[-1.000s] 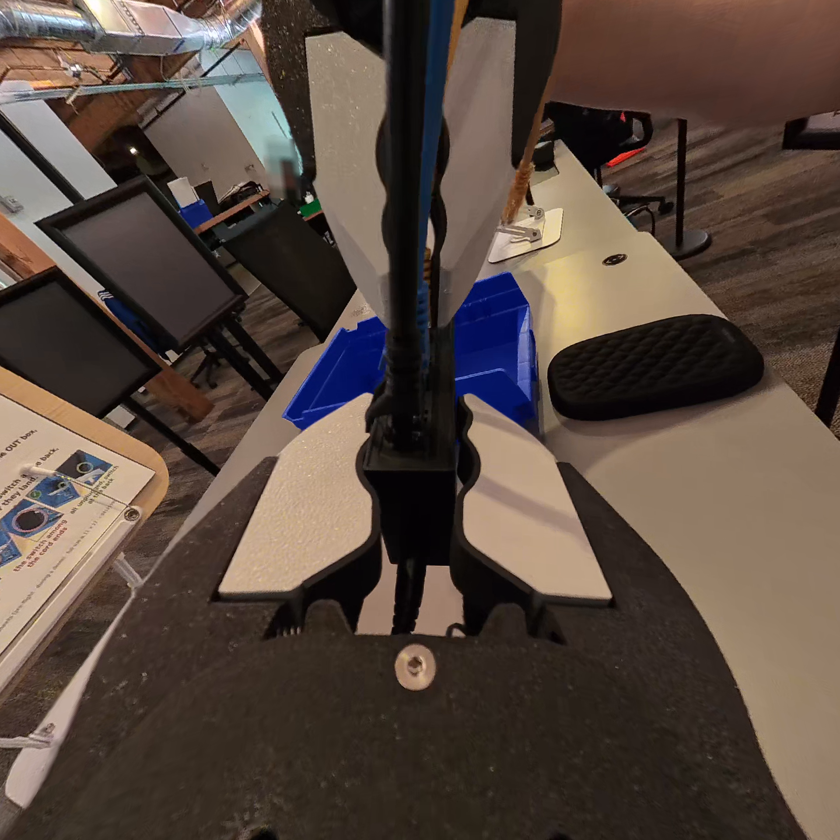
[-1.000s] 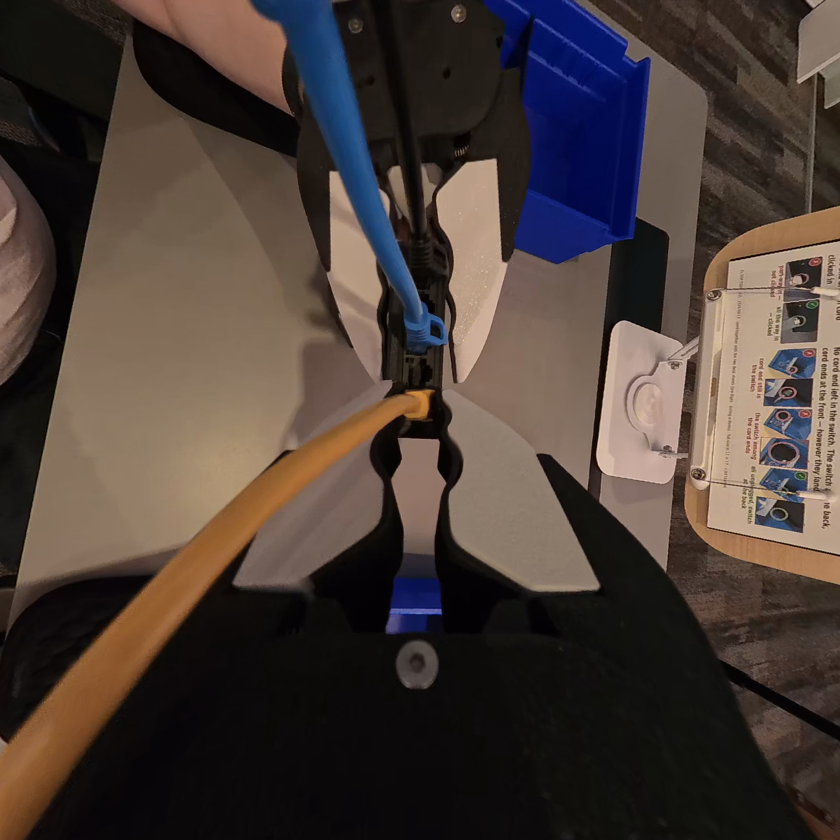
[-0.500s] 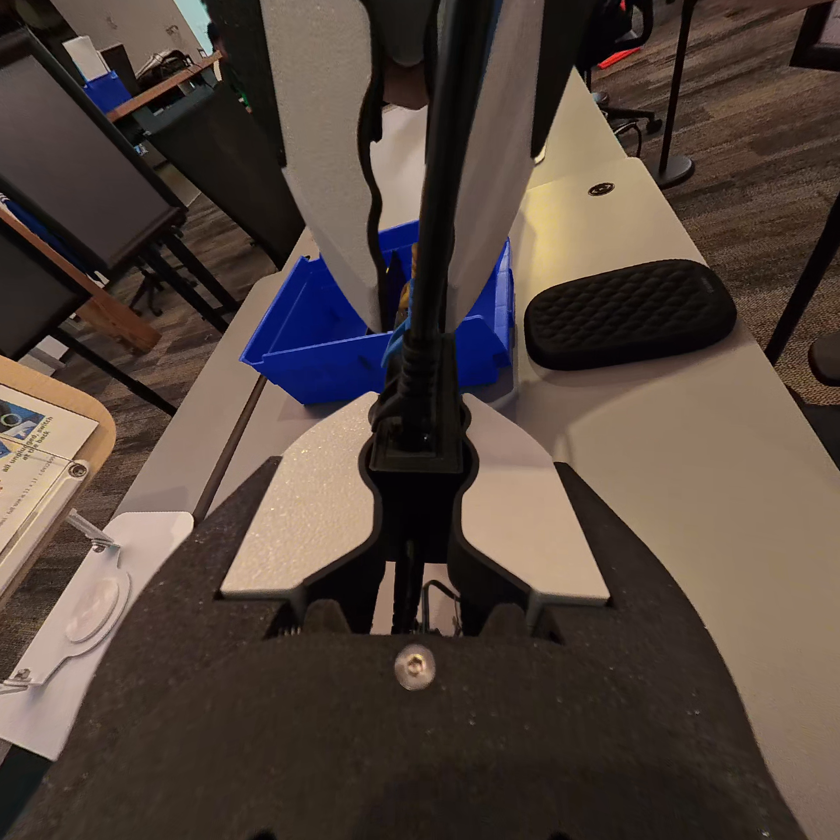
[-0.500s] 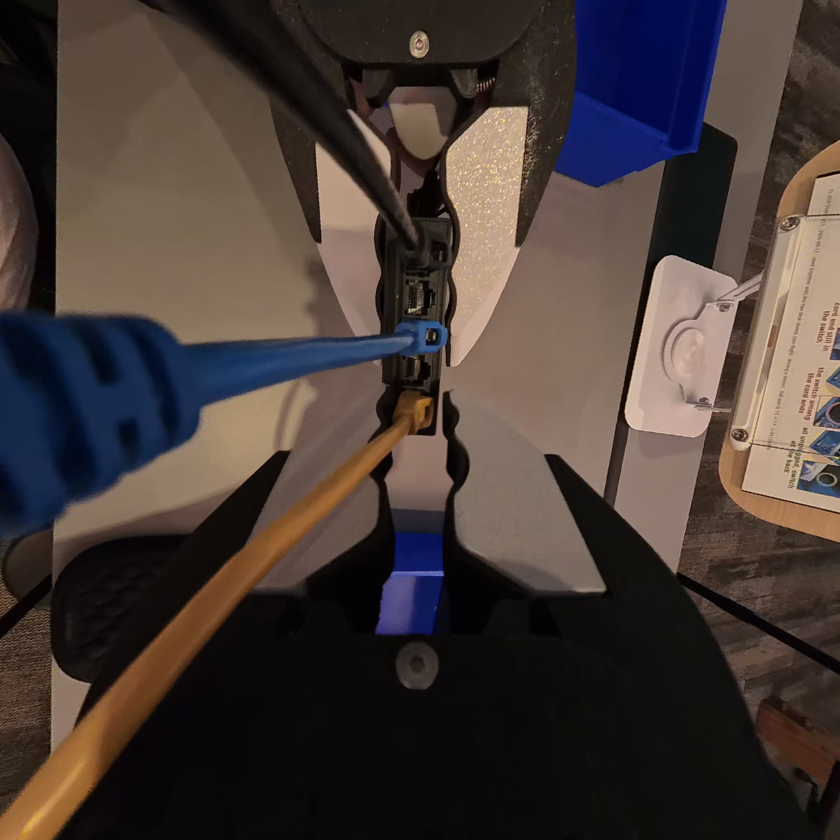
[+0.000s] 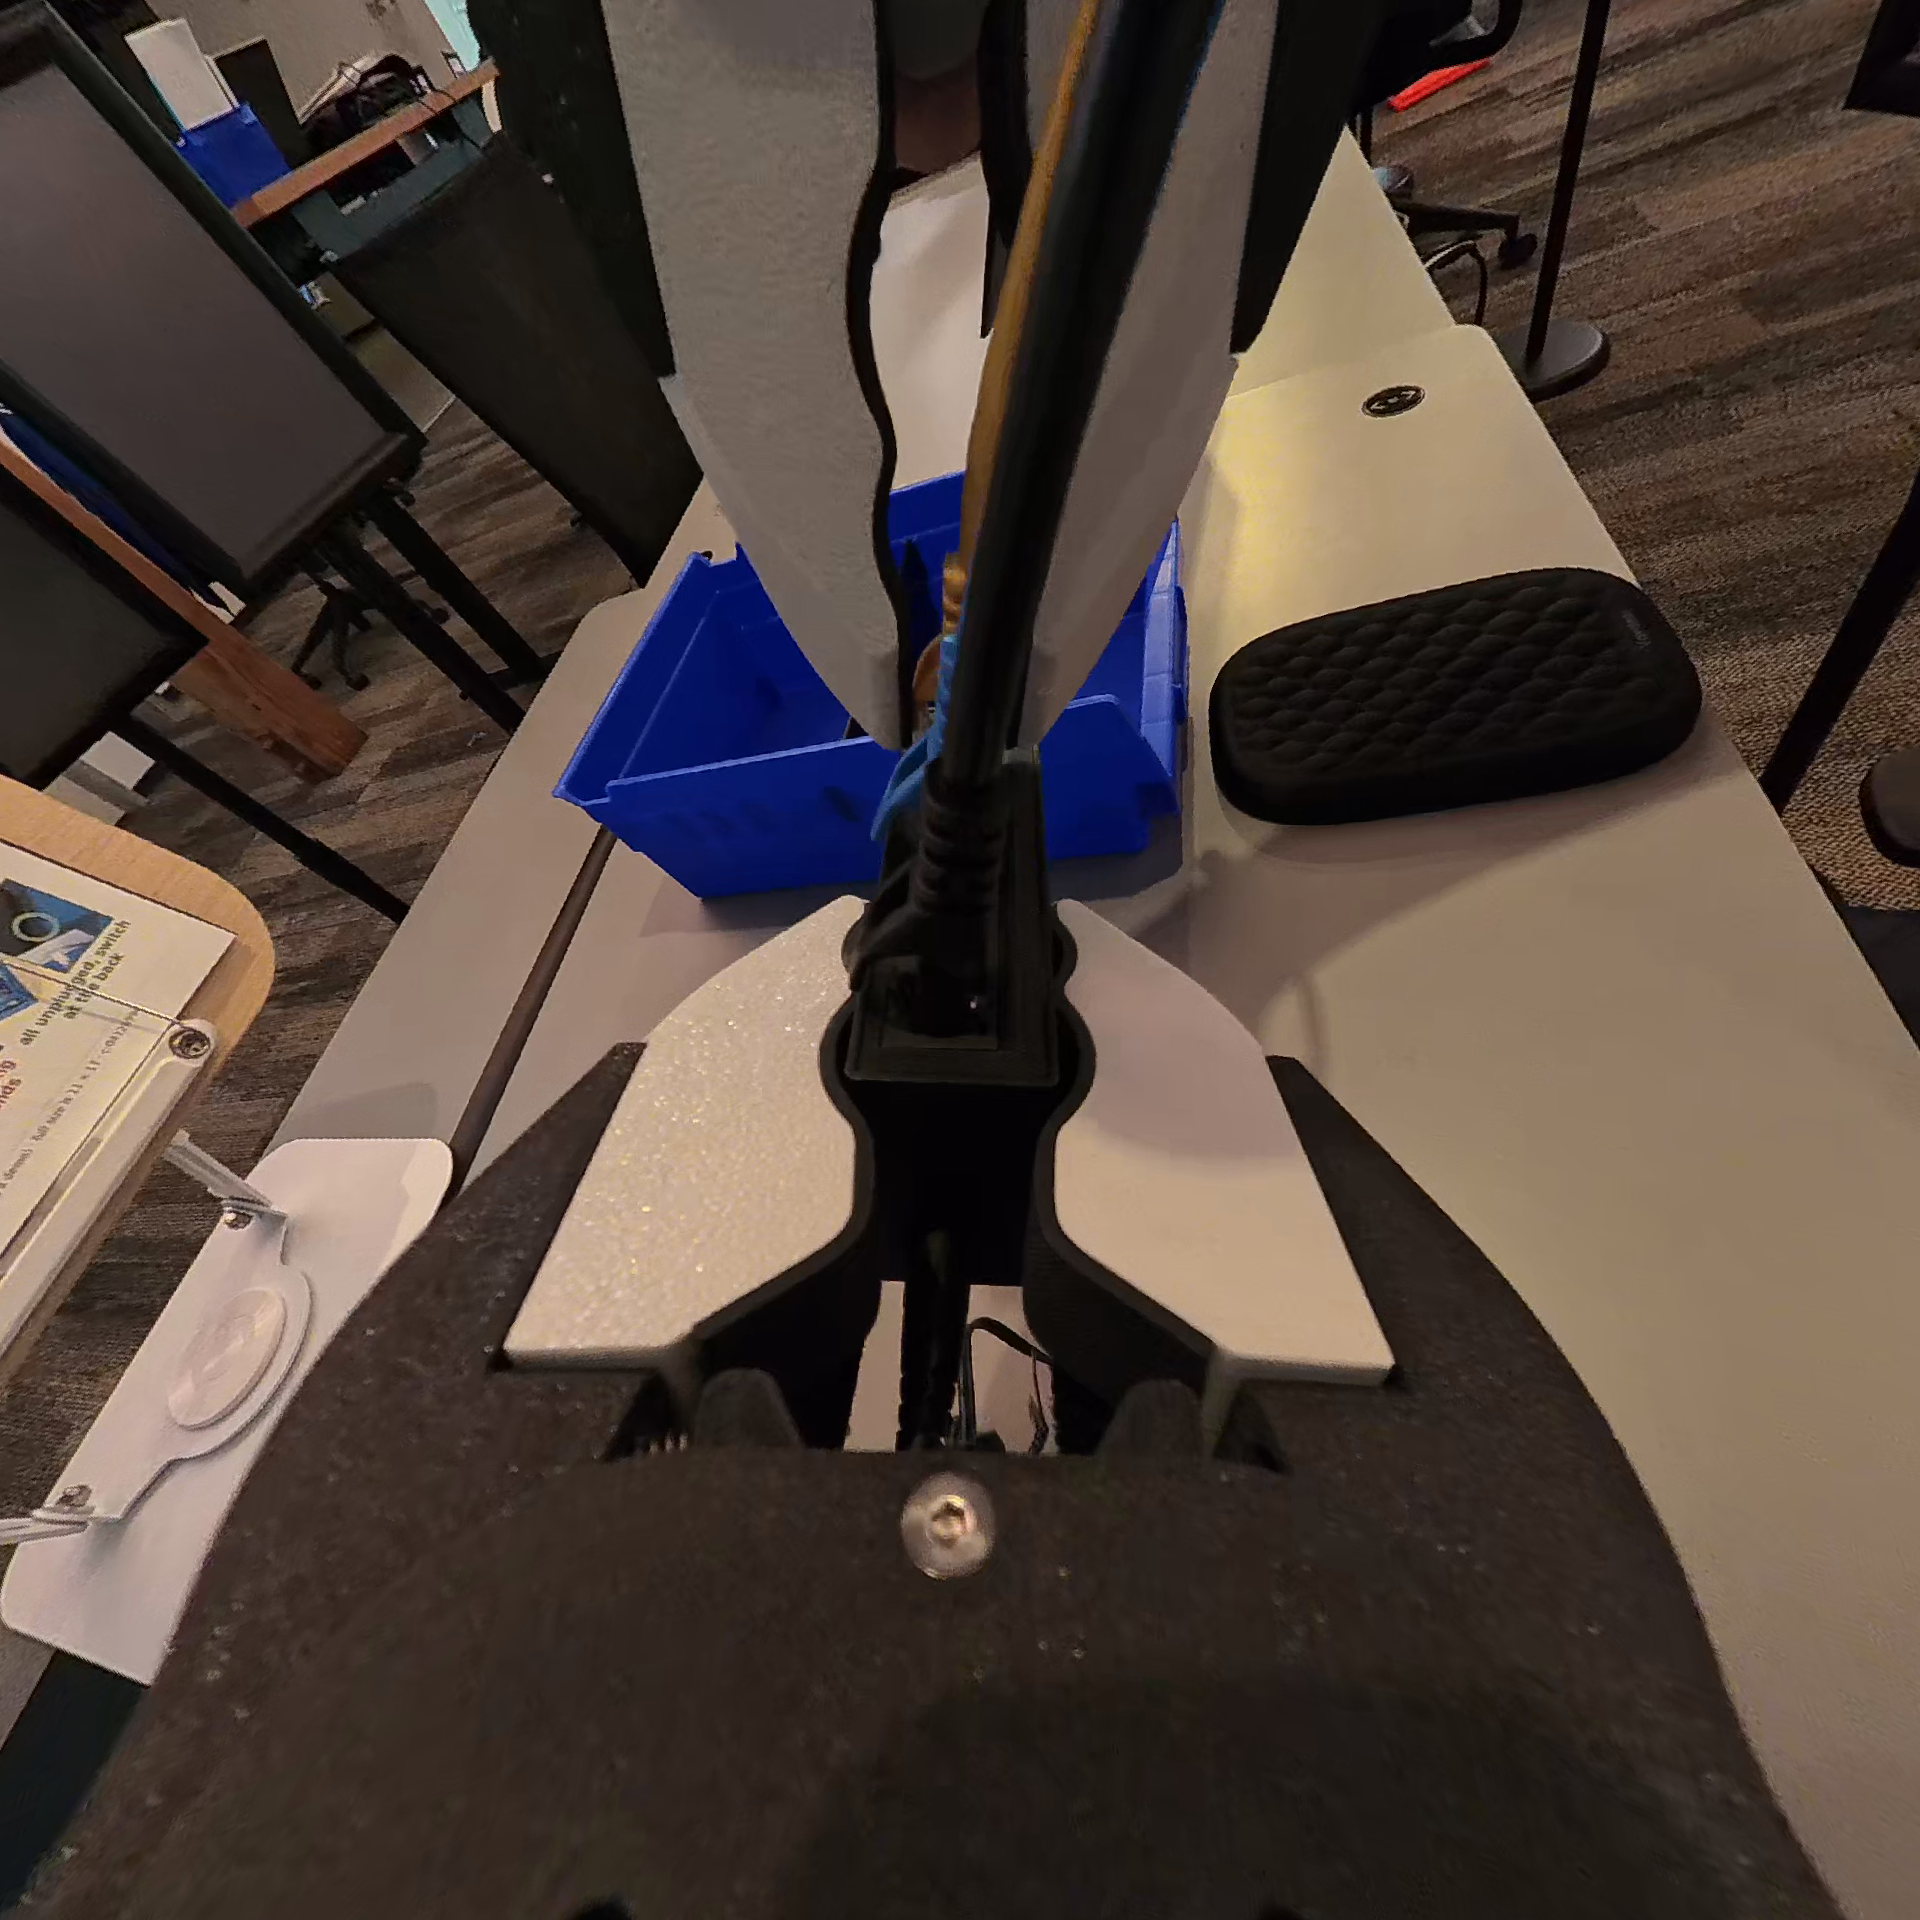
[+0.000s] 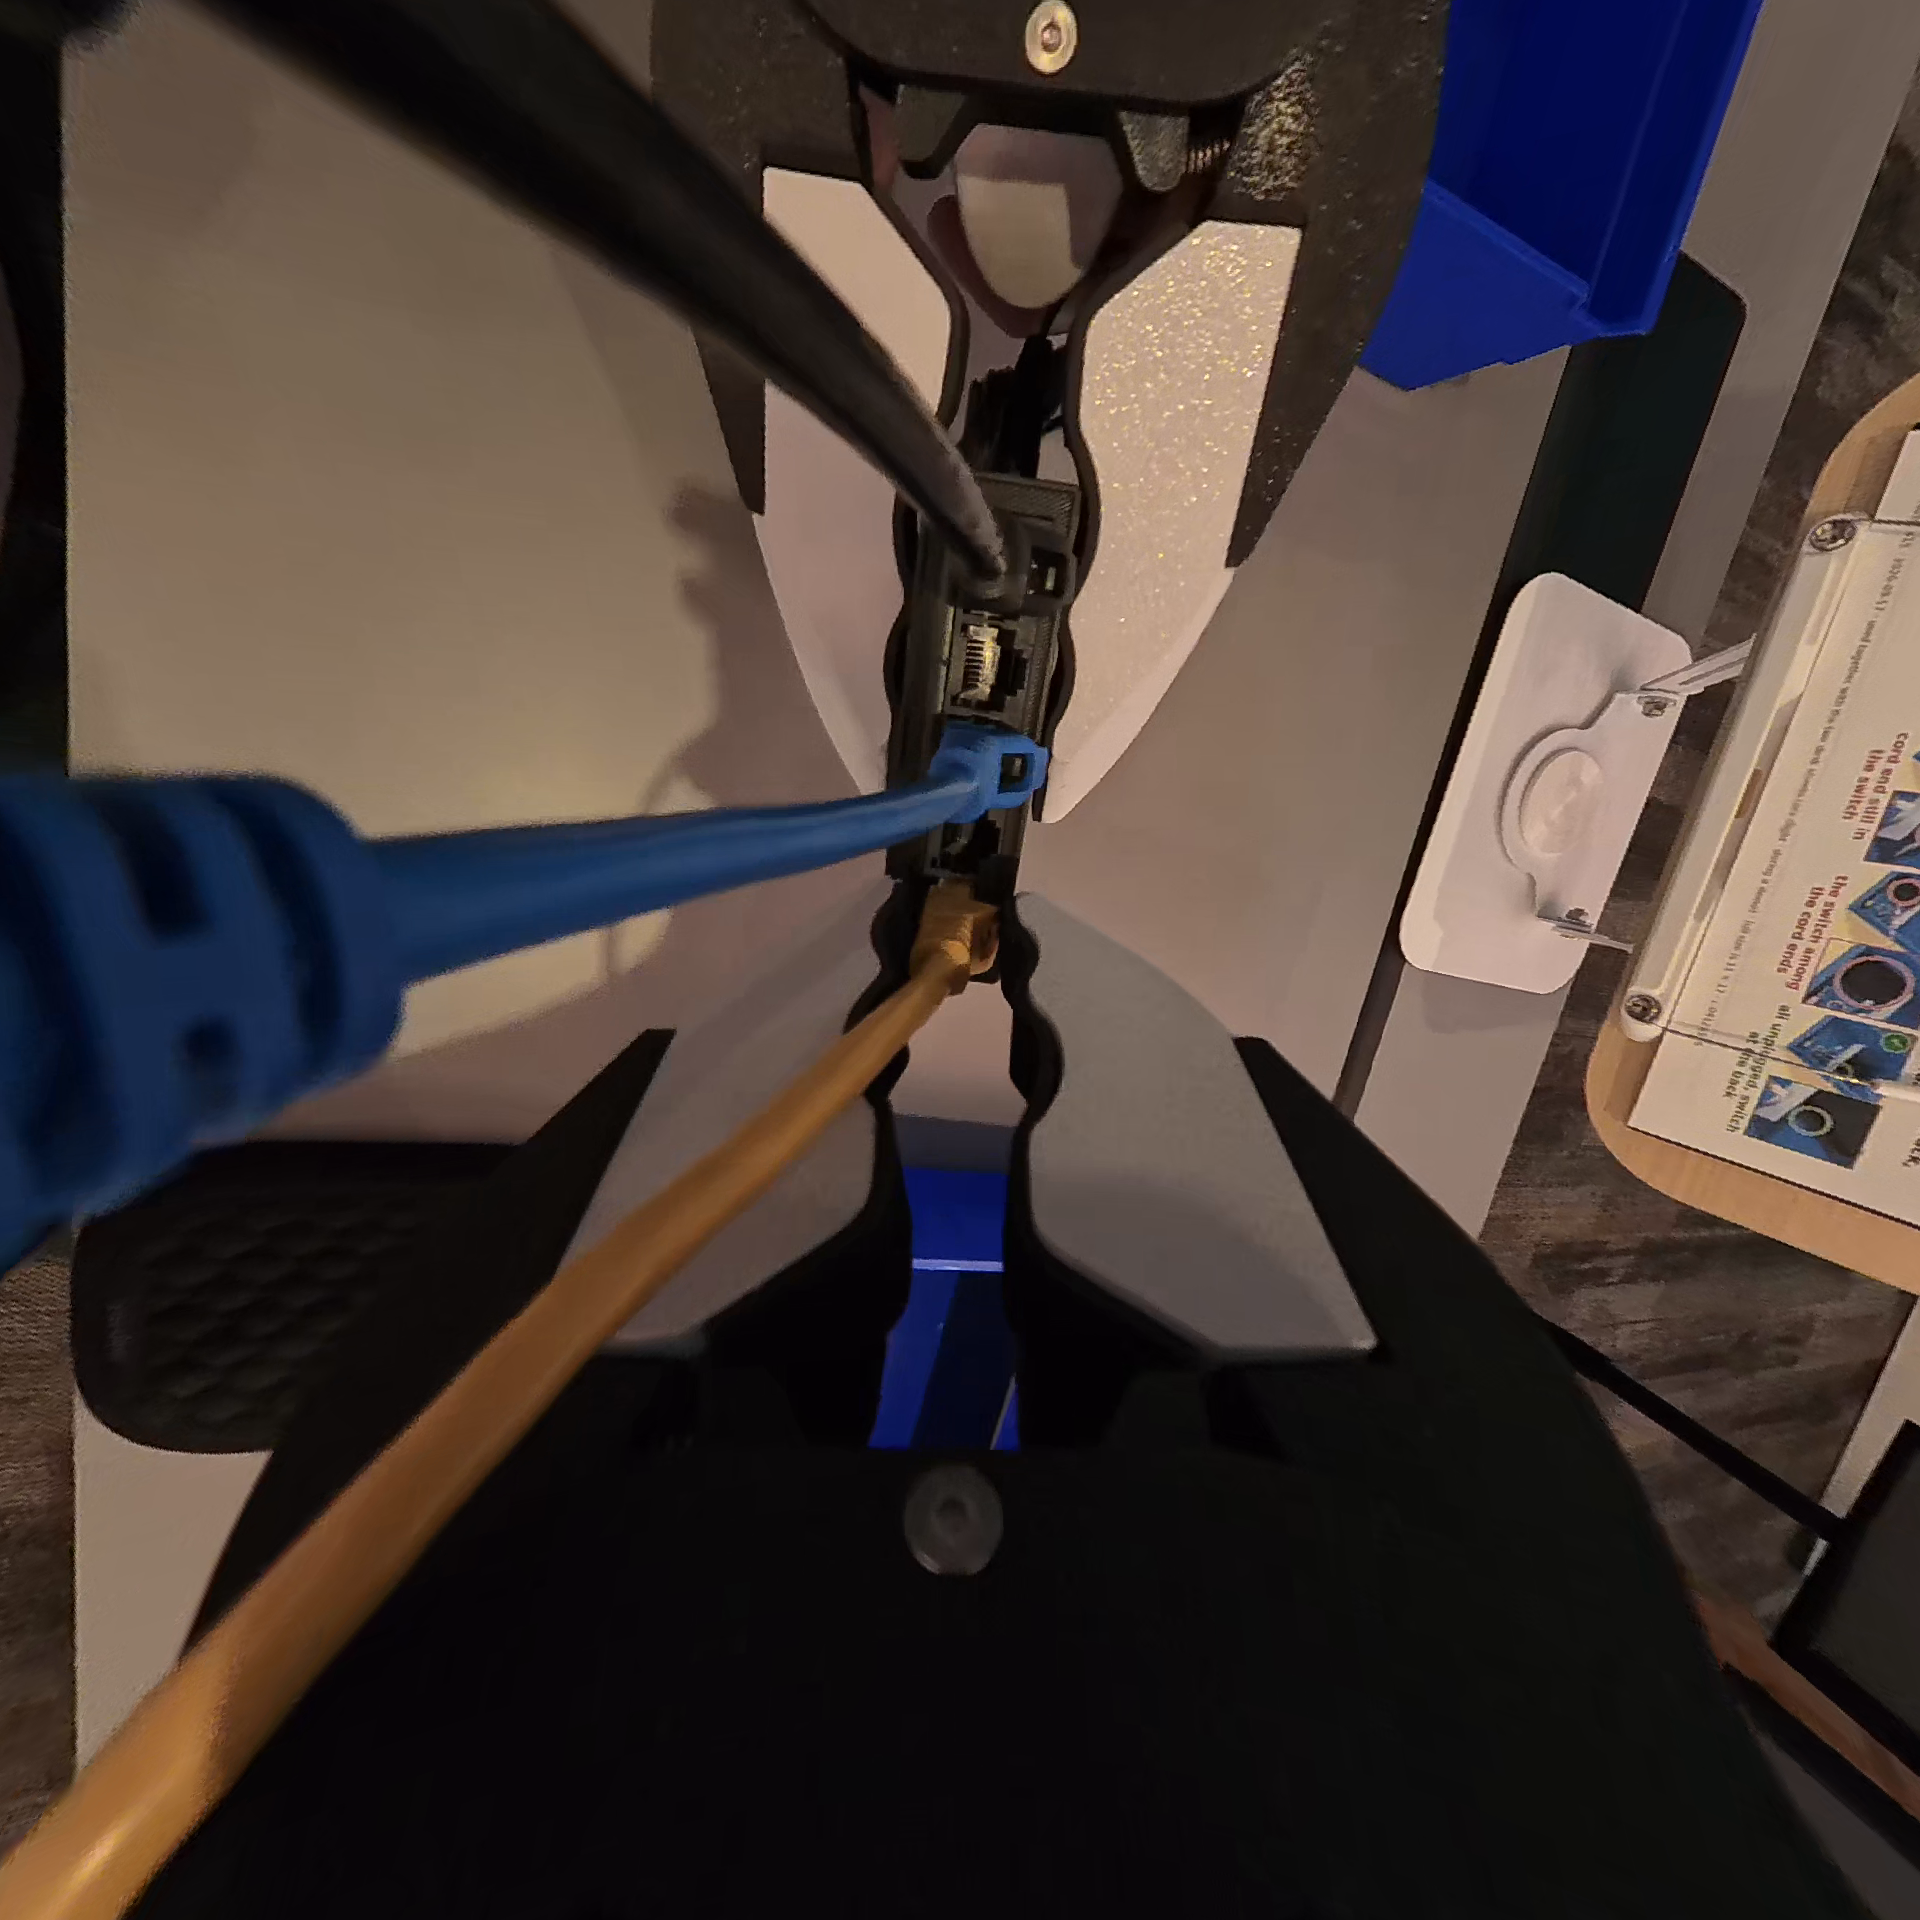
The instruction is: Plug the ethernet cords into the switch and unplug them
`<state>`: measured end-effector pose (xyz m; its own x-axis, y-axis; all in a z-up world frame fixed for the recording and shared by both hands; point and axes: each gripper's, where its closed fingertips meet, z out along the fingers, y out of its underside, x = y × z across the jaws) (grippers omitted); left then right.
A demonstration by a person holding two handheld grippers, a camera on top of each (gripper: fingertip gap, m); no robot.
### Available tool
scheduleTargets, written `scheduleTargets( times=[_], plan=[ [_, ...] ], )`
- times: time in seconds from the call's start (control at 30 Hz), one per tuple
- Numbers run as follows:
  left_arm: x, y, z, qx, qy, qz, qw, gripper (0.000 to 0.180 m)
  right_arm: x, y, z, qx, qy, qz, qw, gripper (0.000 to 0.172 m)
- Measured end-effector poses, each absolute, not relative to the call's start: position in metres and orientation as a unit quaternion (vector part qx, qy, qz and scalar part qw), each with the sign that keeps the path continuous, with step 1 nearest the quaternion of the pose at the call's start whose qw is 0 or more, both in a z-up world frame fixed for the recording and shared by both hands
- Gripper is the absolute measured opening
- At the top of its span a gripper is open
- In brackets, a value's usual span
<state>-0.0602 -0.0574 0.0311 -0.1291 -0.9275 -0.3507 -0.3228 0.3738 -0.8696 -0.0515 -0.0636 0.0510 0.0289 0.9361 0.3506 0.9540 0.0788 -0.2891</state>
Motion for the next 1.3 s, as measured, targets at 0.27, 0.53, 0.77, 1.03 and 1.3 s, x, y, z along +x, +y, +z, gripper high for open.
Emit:
scheduleTargets(
  times=[0.27,0.53,0.77,1.03,1.3],
  plan=[
    [-0.060,-0.057,0.034,-0.456,0.675,-0.328,0.479,0.029,-0.052,-0.063,0.053,-0.665,-0.705,-0.034,0.244,0.012],
    [-0.054,-0.055,0.024,-0.455,0.679,-0.303,0.491,0.029,-0.046,-0.061,0.046,-0.668,-0.701,-0.026,0.247,0.012],
    [-0.052,-0.052,0.009,-0.480,0.691,-0.272,0.467,0.029,-0.044,-0.063,0.041,-0.671,-0.702,-0.018,0.237,0.012],
    [-0.052,-0.051,0.008,-0.482,0.693,-0.254,0.472,0.029,-0.045,-0.064,0.043,-0.665,-0.706,-0.017,0.241,0.012],
    [-0.053,-0.052,0.010,-0.480,0.692,-0.264,0.471,0.029,-0.047,-0.065,0.047,-0.661,-0.709,-0.020,0.244,0.011]
  ],
)
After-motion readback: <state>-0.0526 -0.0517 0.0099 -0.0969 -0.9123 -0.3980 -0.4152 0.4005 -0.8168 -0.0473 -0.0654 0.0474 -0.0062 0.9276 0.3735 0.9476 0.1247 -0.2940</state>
